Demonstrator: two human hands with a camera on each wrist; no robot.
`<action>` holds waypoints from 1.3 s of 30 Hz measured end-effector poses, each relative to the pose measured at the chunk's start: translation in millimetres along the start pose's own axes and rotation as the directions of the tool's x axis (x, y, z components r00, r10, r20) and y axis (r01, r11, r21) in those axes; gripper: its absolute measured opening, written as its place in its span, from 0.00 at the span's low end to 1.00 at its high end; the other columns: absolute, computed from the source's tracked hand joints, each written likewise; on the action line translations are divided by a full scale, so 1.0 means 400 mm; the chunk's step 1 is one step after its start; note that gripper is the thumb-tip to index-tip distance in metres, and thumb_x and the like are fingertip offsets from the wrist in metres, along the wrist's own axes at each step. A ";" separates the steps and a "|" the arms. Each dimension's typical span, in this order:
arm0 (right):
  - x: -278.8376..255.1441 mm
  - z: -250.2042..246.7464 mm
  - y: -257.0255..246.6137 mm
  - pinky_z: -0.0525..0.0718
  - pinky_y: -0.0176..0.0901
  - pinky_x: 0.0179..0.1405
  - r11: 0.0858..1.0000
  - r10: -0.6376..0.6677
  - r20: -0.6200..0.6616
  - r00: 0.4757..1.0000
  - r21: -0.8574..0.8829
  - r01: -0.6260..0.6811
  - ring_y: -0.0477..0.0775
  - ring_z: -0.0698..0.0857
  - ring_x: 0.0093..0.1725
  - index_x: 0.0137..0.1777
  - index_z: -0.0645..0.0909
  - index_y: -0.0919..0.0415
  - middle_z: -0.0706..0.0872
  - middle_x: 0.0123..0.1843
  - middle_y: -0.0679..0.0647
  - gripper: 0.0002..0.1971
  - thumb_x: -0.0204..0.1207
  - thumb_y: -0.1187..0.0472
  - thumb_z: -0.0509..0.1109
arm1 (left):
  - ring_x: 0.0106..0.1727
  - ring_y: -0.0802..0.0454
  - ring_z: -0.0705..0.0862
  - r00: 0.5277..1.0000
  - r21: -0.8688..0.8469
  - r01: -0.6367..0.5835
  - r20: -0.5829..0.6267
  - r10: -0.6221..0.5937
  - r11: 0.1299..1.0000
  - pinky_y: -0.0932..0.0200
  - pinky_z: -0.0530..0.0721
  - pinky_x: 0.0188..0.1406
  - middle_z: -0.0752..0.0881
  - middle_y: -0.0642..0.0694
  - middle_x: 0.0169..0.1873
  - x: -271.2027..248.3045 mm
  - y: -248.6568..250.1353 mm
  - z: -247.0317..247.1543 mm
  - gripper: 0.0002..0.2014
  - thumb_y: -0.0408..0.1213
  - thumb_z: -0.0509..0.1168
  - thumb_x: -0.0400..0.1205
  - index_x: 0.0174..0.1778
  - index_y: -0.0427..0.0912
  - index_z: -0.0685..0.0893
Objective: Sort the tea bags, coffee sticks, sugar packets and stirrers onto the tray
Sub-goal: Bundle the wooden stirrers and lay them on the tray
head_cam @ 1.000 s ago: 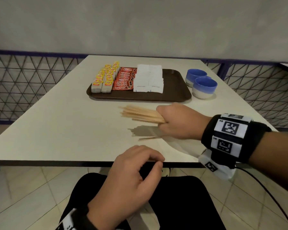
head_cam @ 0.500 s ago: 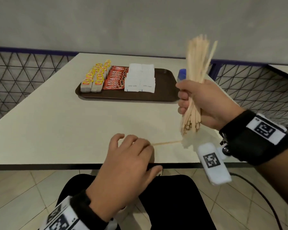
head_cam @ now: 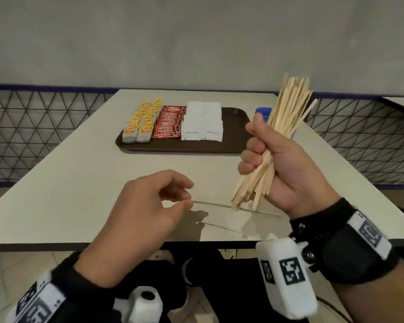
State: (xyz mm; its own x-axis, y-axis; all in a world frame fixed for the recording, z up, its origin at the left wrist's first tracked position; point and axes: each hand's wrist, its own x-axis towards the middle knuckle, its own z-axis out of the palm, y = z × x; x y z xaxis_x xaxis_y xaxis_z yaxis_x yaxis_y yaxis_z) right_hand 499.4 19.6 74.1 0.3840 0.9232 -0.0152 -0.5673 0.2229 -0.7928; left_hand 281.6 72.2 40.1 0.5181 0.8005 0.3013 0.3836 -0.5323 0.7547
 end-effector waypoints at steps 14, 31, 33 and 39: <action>-0.020 0.057 0.065 0.72 0.38 0.25 0.988 -0.146 0.129 0.981 -0.022 0.150 0.46 0.68 0.23 0.54 0.76 0.60 0.68 0.27 0.50 0.18 0.72 0.52 0.77 | 0.28 0.52 0.84 0.969 -0.589 -0.147 -0.246 -0.003 0.794 0.68 0.81 0.30 0.89 0.46 0.30 0.028 0.022 -0.019 0.09 0.22 0.76 0.74 0.42 0.41 0.90; 0.009 0.301 0.176 0.84 0.44 0.30 0.952 -0.187 0.304 0.934 -0.180 0.249 0.54 0.81 0.28 0.45 0.81 0.65 0.81 0.31 0.57 0.06 0.80 0.66 0.76 | 0.76 0.35 0.78 0.908 -0.873 0.209 0.340 -0.244 -0.441 0.42 0.64 0.84 0.83 0.28 0.70 -0.006 -0.019 -0.026 0.35 0.56 0.50 0.88 0.72 0.26 0.81; 0.010 0.308 0.186 0.81 0.44 0.29 0.945 -0.182 0.317 0.931 -0.204 0.254 0.55 0.78 0.27 0.46 0.82 0.62 0.78 0.29 0.56 0.05 0.80 0.67 0.76 | 0.74 0.35 0.81 0.898 -0.866 0.187 0.342 -0.277 -0.464 0.43 0.68 0.82 0.85 0.28 0.67 -0.005 -0.027 -0.021 0.35 0.56 0.50 0.89 0.67 0.25 0.84; 0.016 0.310 0.197 0.81 0.43 0.28 0.929 -0.096 0.378 0.921 -0.297 0.219 0.57 0.79 0.26 0.44 0.80 0.62 0.79 0.28 0.58 0.08 0.77 0.71 0.77 | 0.65 0.34 0.87 0.868 -0.859 0.147 0.350 -0.352 -0.491 0.43 0.78 0.73 0.87 0.28 0.63 -0.010 -0.039 -0.012 0.35 0.57 0.52 0.88 0.63 0.24 0.87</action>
State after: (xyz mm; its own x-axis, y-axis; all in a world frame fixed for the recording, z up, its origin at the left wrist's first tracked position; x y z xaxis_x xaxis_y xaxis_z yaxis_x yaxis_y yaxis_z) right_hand 366.7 82.0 87.1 0.1323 0.9471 0.2925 -0.2264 0.3161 -0.9213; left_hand 270.0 78.6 29.9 0.5821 0.7859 -0.2086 -0.7687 0.6156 0.1739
